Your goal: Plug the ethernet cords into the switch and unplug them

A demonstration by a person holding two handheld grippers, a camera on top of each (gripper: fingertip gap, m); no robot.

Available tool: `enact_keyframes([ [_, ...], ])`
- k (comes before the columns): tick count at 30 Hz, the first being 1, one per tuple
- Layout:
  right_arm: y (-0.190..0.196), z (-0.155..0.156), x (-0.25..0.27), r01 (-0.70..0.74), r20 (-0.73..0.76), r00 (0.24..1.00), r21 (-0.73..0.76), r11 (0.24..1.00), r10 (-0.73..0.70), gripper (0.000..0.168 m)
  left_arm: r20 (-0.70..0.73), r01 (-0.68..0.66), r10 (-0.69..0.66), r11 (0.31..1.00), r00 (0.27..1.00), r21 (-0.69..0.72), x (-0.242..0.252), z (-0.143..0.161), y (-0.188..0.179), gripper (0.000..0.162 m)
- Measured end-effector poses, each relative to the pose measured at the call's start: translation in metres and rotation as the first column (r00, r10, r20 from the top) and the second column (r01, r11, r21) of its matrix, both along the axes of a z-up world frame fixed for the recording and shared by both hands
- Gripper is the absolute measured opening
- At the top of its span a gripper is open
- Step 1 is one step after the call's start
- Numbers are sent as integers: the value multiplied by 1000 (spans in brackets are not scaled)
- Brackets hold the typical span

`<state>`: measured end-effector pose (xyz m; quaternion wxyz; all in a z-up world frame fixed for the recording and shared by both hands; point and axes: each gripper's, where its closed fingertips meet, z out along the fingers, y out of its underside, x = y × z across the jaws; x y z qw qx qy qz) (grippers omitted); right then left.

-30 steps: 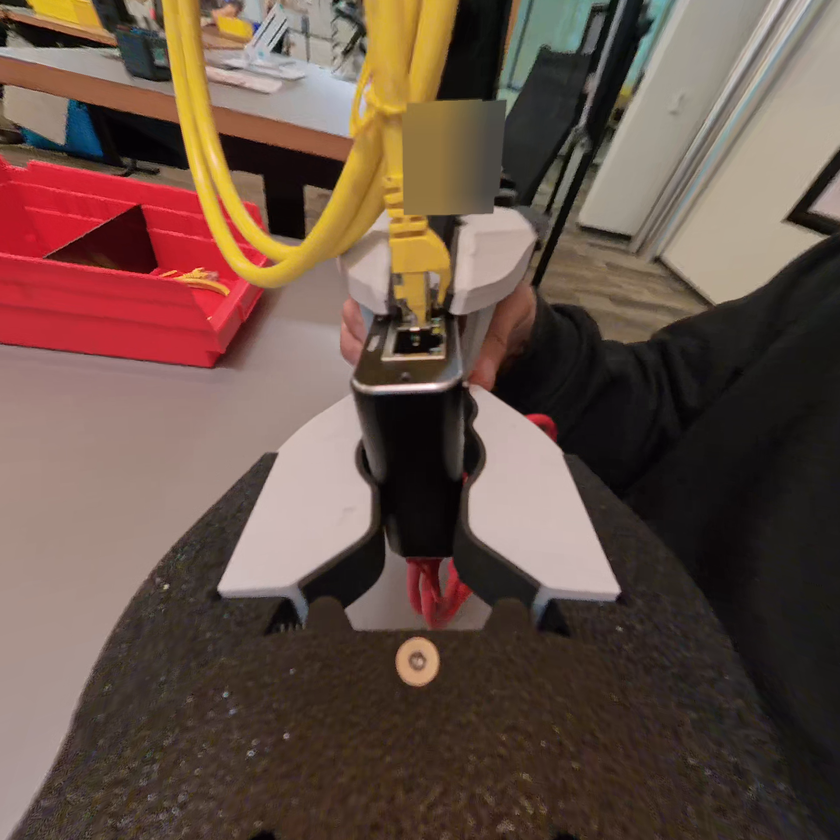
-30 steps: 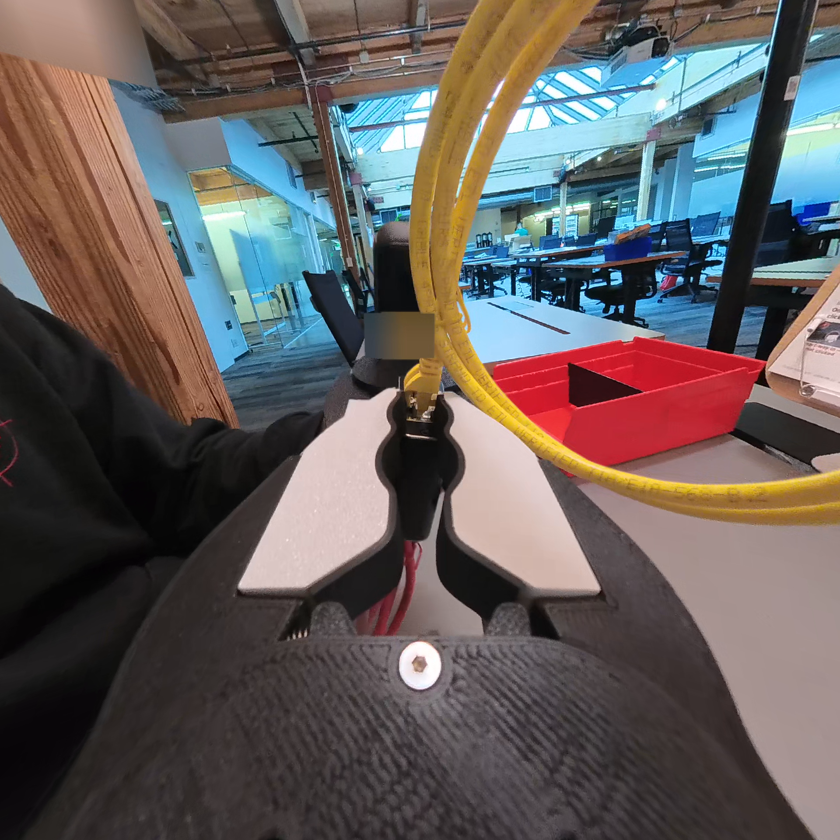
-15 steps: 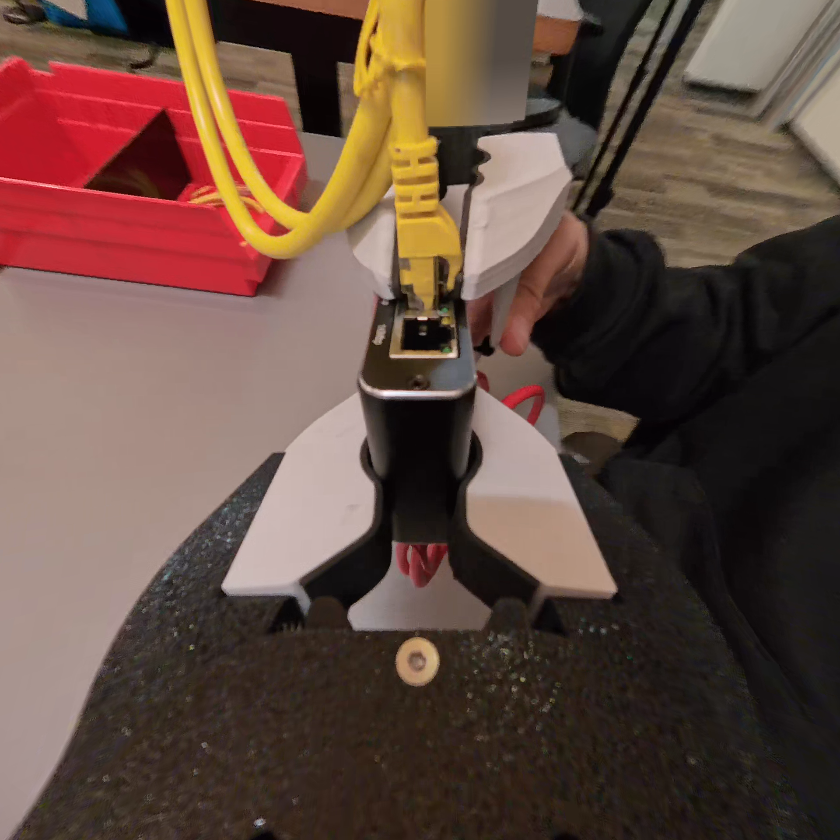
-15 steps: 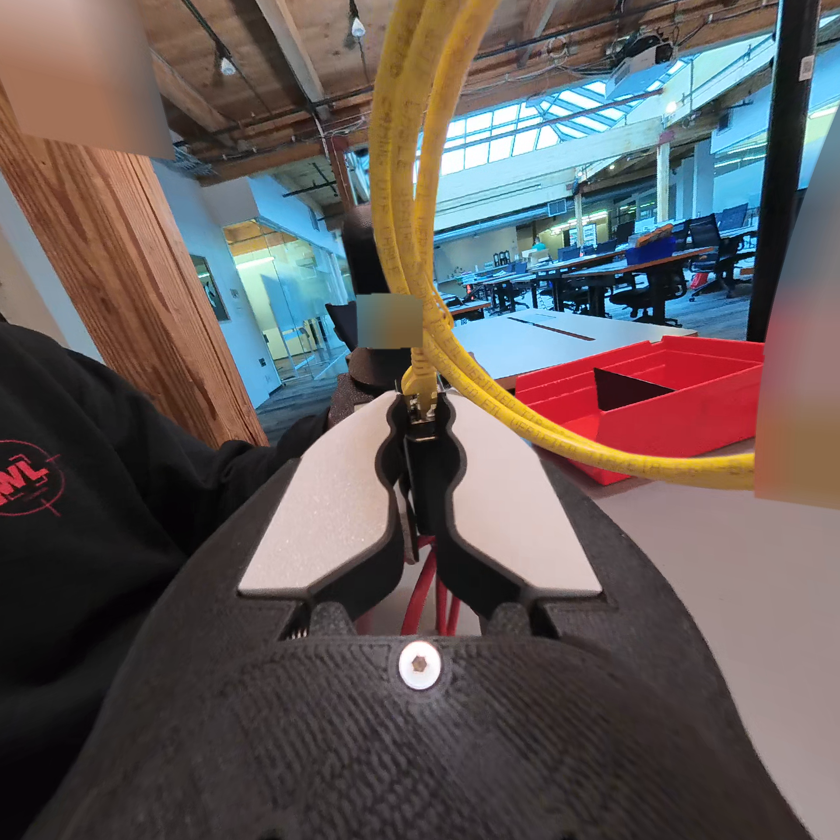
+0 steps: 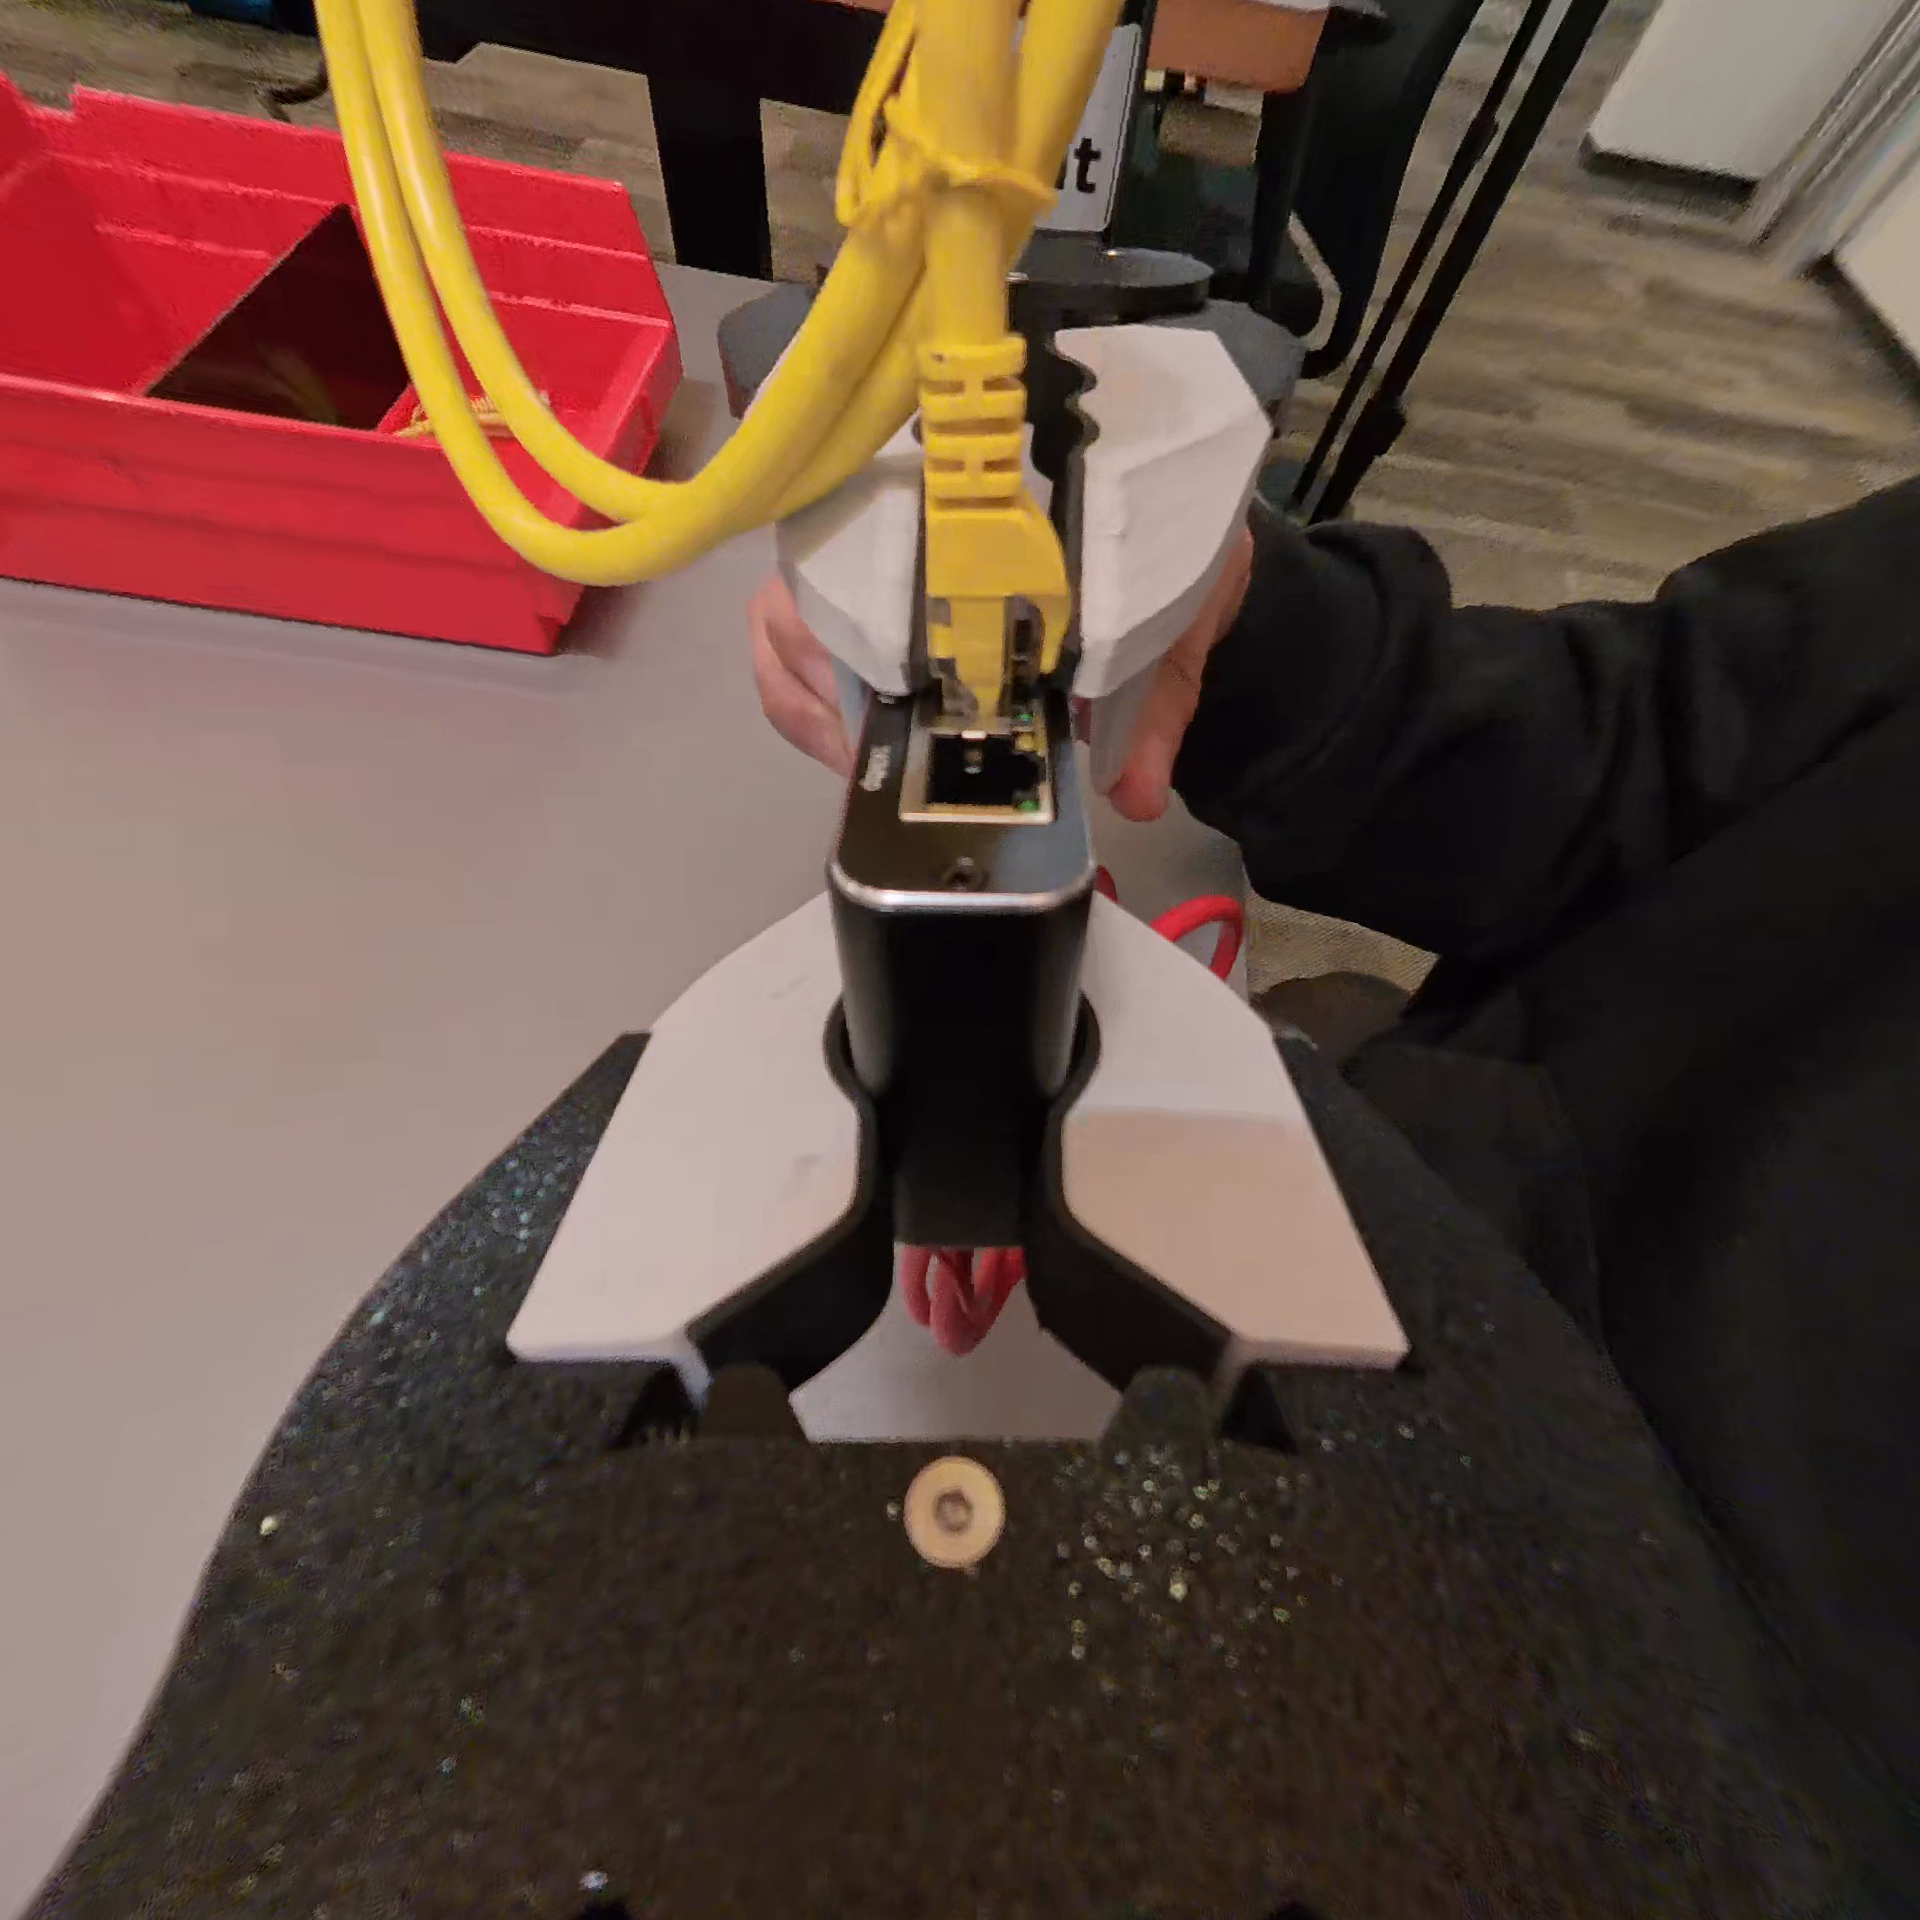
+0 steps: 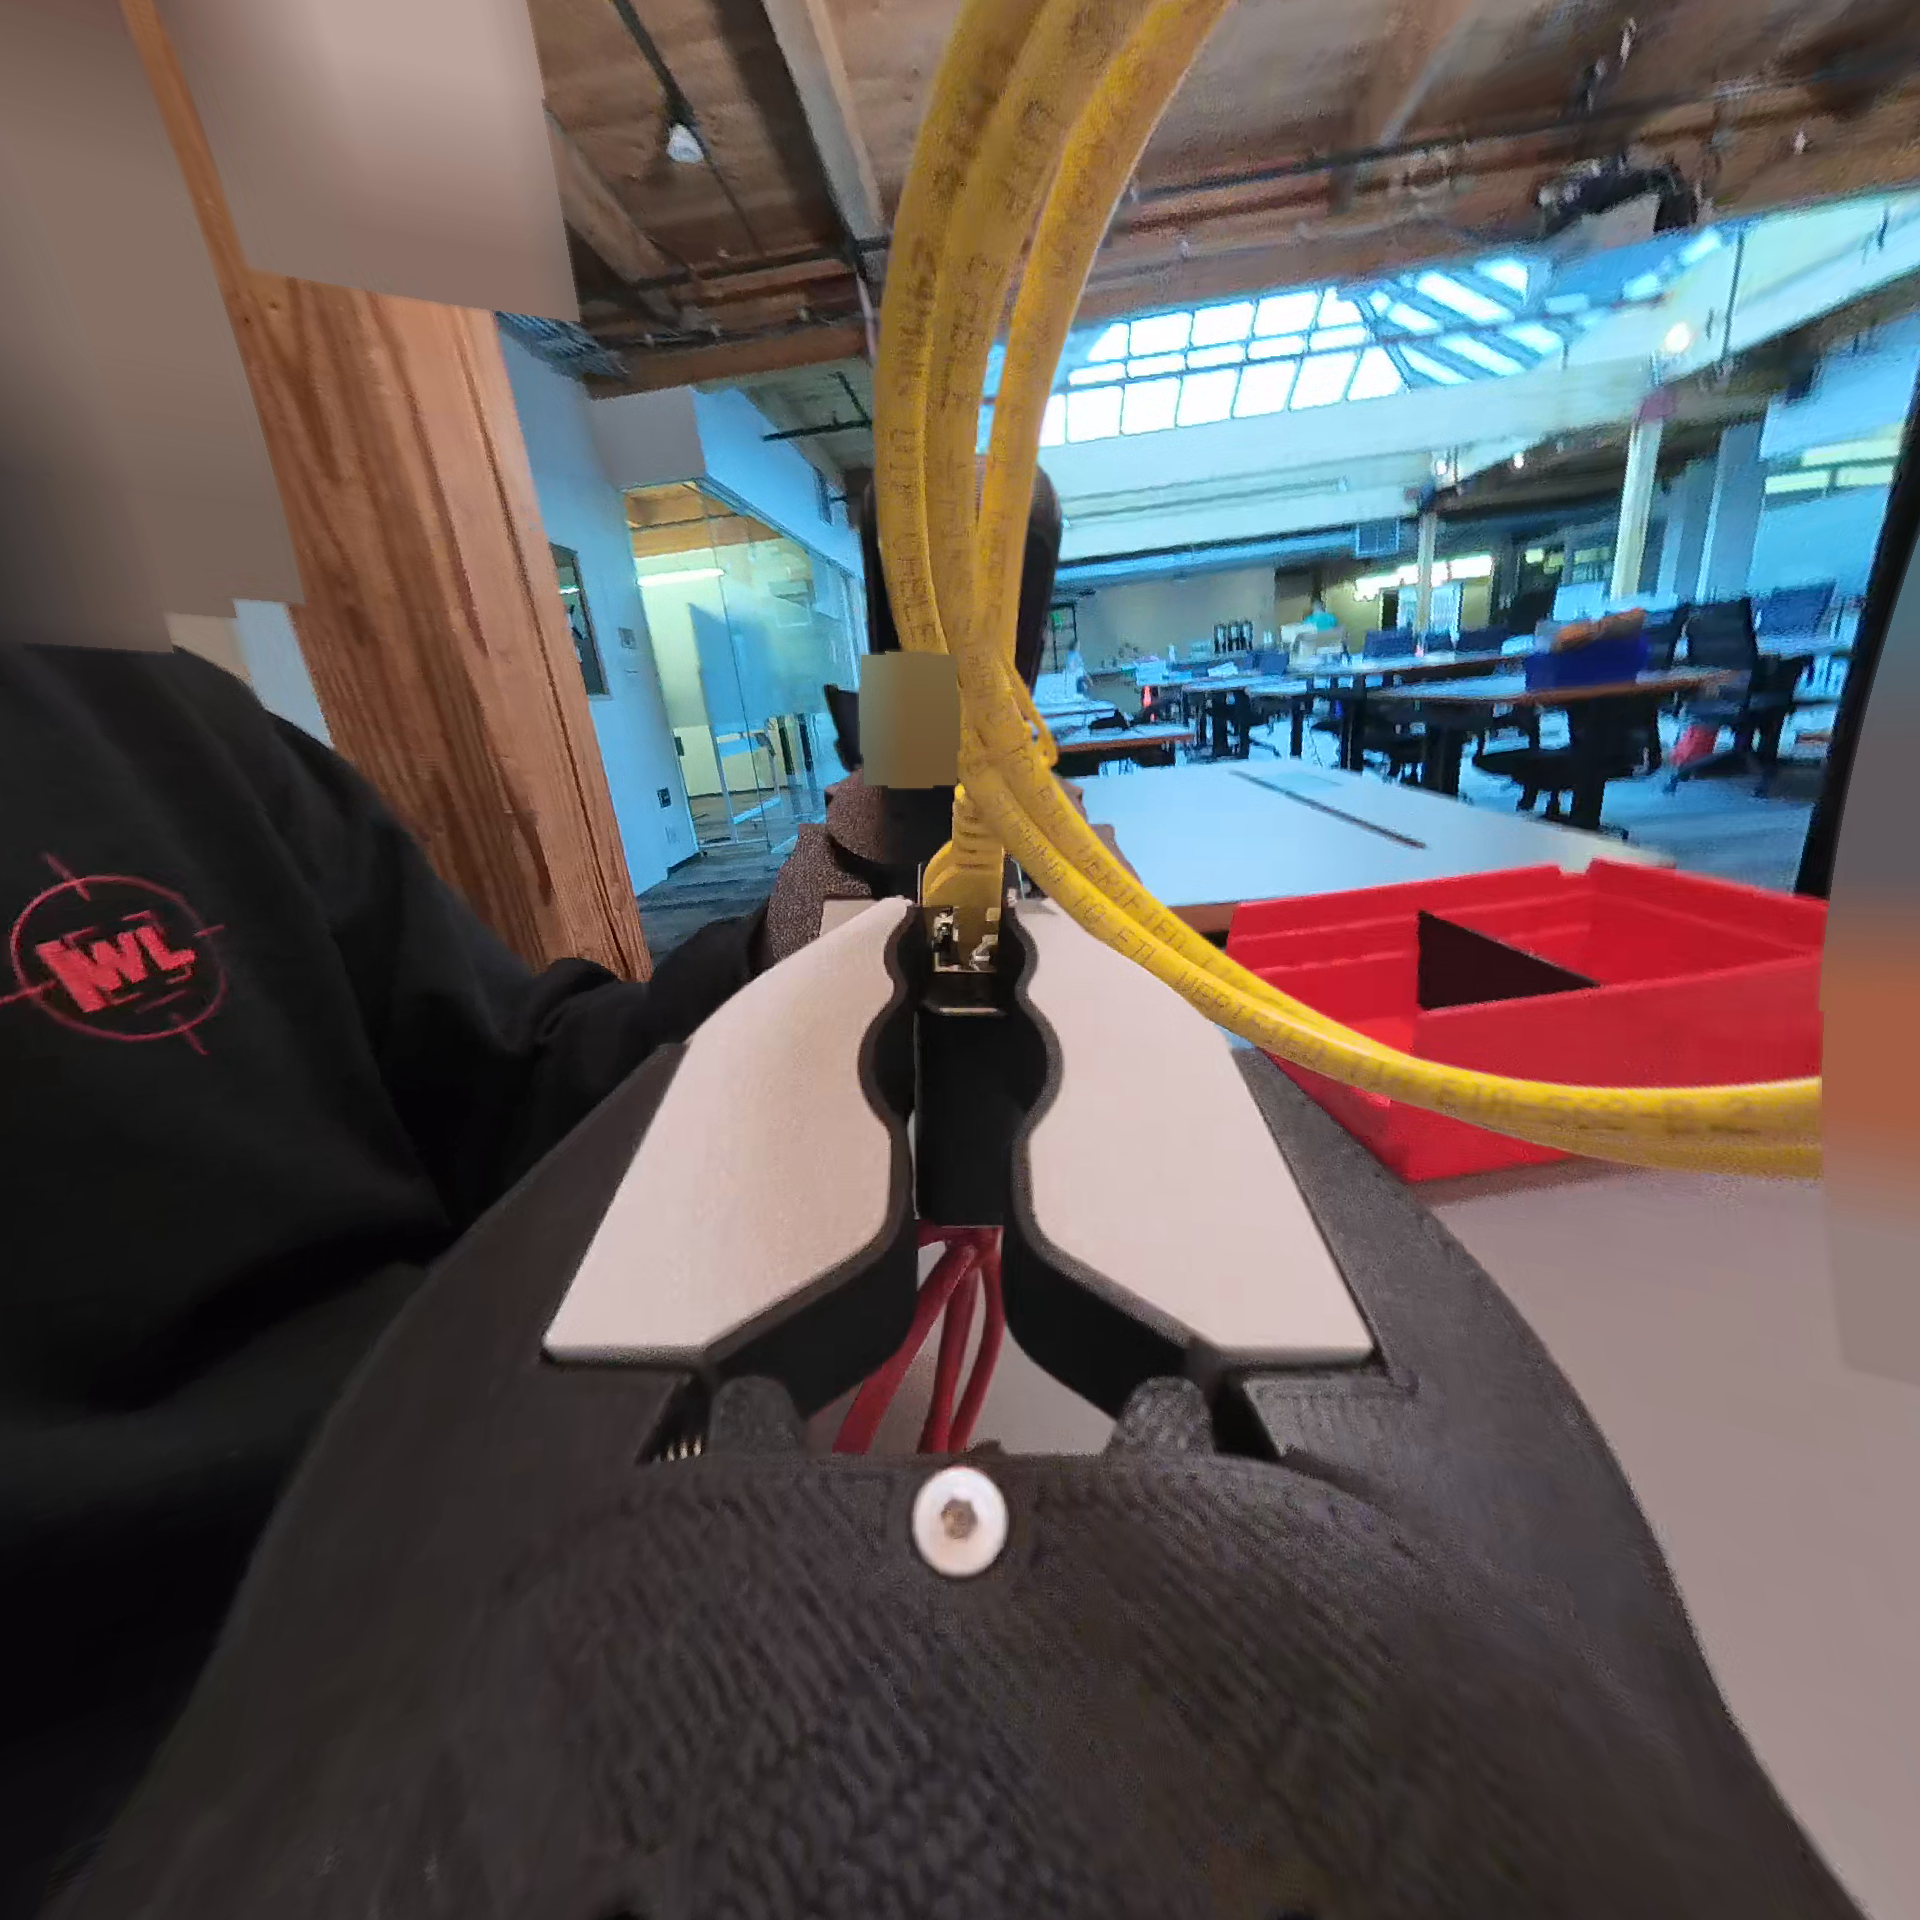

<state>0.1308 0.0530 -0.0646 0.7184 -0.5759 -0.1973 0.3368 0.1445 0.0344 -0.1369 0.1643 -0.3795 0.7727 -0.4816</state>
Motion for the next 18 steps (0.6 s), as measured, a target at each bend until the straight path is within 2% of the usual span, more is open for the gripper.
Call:
enact_keyframes([
  [4,-11,6,-4,-18,29,999,75,997,16,14,32,-8,5,996,999,93,-1,6,-3,28],
  [11,-22,14,-10,-70,33,997,138,988,66,25,76,-25,12,986,997,165,-2,15,-4,28],
  [18,-28,21,-17,-62,85,995,200,978,46,25,160,-14,-21,976,987,218,-3,24,-6,28],
])
